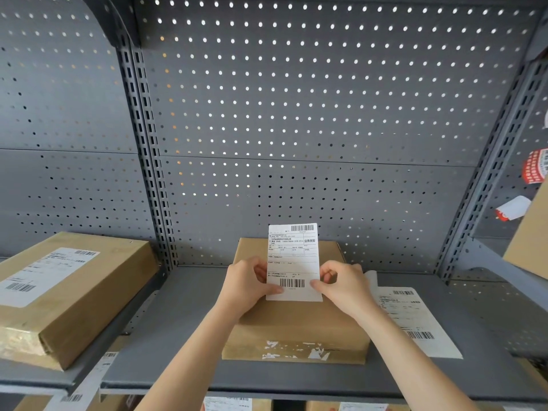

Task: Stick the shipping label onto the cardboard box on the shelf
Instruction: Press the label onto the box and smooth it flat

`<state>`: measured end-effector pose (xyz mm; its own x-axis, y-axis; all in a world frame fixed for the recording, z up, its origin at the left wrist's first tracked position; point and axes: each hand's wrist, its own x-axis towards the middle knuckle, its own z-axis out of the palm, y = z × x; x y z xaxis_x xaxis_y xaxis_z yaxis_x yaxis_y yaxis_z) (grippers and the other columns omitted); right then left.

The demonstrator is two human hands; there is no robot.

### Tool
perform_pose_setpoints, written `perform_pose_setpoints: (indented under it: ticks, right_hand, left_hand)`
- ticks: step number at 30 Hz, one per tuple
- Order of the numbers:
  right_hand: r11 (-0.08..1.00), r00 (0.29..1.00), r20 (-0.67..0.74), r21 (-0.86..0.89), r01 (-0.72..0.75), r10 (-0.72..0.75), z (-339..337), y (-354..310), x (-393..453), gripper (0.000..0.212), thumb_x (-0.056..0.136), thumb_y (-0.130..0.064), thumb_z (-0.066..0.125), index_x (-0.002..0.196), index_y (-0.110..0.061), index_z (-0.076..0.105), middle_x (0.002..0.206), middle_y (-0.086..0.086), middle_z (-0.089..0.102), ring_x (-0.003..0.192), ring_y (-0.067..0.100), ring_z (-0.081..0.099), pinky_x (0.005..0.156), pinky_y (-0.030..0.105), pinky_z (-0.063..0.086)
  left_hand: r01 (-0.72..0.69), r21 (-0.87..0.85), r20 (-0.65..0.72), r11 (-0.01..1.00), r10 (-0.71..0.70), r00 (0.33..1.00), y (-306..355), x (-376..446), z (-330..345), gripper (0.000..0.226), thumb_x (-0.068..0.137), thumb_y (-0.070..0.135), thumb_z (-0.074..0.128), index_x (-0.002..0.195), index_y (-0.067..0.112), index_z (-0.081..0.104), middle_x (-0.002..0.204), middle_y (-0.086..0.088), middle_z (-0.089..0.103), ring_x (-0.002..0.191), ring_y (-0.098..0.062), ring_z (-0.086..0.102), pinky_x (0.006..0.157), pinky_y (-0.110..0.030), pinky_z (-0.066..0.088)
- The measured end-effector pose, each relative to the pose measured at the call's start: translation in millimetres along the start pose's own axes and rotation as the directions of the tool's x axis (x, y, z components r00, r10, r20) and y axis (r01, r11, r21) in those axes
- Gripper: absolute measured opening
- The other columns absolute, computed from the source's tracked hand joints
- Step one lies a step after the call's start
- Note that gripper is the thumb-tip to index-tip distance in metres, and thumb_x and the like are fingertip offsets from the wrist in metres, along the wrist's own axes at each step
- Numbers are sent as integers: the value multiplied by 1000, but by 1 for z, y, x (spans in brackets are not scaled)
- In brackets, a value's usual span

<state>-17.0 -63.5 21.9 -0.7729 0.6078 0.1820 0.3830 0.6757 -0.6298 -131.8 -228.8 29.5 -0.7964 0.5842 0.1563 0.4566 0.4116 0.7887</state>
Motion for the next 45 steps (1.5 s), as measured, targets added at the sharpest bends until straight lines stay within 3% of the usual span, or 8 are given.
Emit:
perform_pose_setpoints:
  ticks: [12,18,26,30,33,36,40,45]
  right_hand:
    - [999,999,-1,-22,32,-32,-3,-3,-3,14,79,-38,70,84,-32,58,83,-10,58,94,19,38,82,36,40]
    - [1000,999,30,13,28,-29,-5,-3,-2,25,77,-41,71,99,-34,60,83,-10,60,97,18,39,76,33,38]
    - [996,996,93,86,9,-17,-9,-5,0,32,76,-32,74,99,-40,53,89,-20,58,109,17,41,97,45,38]
    - [984,992,128,177,-15,-8,-12,-7,1,37,75,-22,75,102,-37,53,103,-18,61,107,14,46,86,35,40]
    - [977,991,134,214,-13,-16,-14,-10,3,35,77,-19,73,103,-31,51,110,-11,60,92,8,50,71,25,38]
    - [971,990,142,238,-15,-19,-14,-11,6,33,79,-16,72,103,-25,50,106,-8,63,80,4,49,65,22,38]
    - [965,989,144,260,-15,-24,-13,-10,10,25,80,-13,69,95,-22,51,95,-6,67,74,11,49,66,27,38]
    - [966,990,139,257,-15,-21,-11,-9,13,22,80,-14,69,93,-16,52,87,-8,68,68,7,51,61,25,37]
  left_hand:
    - [-26,35,25,999,25,999,-3,2,-1,47,62,24,86,104,17,64,83,13,63,71,4,55,60,0,41]
    - [-21,35,50,999,20,999,-4,4,-3,50,62,25,86,106,19,64,86,12,65,72,4,56,59,-1,42]
    - [-30,40,72,999,27,997,-3,6,-3,44,67,21,81,106,22,60,91,14,63,71,6,54,58,0,39]
    - [-30,19,90,999,28,996,-3,9,-4,41,69,18,79,102,25,57,92,16,61,70,4,54,58,-4,41]
    - [-8,-32,93,999,11,996,-4,12,-5,42,70,15,78,102,26,54,95,13,62,72,0,55,61,-10,42]
    - [12,-63,106,998,-5,994,-4,16,-6,46,70,14,79,105,24,52,95,10,64,71,-2,55,65,-14,43]
    - [15,-72,104,997,-8,995,-5,20,-5,43,71,14,78,104,22,52,97,9,64,72,-2,55,63,-13,41]
    - [9,-59,93,998,-3,996,-6,24,-5,37,74,13,75,102,21,53,101,7,64,76,-4,55,64,-13,43]
